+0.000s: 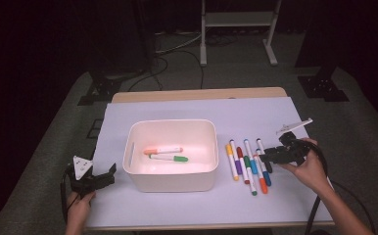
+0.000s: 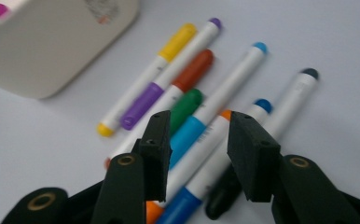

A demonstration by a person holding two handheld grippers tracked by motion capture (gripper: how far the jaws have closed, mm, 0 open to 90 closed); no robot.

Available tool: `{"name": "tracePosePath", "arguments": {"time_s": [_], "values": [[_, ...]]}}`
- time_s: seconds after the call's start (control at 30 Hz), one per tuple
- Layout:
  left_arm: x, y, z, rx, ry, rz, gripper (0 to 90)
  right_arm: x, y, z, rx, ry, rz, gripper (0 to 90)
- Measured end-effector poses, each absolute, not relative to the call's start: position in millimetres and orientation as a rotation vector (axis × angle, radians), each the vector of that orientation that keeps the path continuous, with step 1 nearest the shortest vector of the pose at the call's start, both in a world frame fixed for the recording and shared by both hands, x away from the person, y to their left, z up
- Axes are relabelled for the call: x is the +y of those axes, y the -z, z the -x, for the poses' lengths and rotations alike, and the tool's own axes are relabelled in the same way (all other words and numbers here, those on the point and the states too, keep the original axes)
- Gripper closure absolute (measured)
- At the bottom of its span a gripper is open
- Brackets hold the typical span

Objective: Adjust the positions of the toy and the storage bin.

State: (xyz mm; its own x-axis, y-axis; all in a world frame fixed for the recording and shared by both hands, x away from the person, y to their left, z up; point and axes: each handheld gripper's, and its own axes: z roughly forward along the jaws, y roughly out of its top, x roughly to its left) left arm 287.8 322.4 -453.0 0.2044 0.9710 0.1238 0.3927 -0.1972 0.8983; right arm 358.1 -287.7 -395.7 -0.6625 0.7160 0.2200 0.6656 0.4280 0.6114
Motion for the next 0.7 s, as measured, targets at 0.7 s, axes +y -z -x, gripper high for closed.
{"name": "tracePosePath", "arguments": {"time_s": [0.7], "values": [[322.5, 453.0, -288.0, 1.288, -0.962, -1.720, 0.0, -307.1, 429.6, -373.4, 2.497, -0.915, -1.409, 63.6]]}}
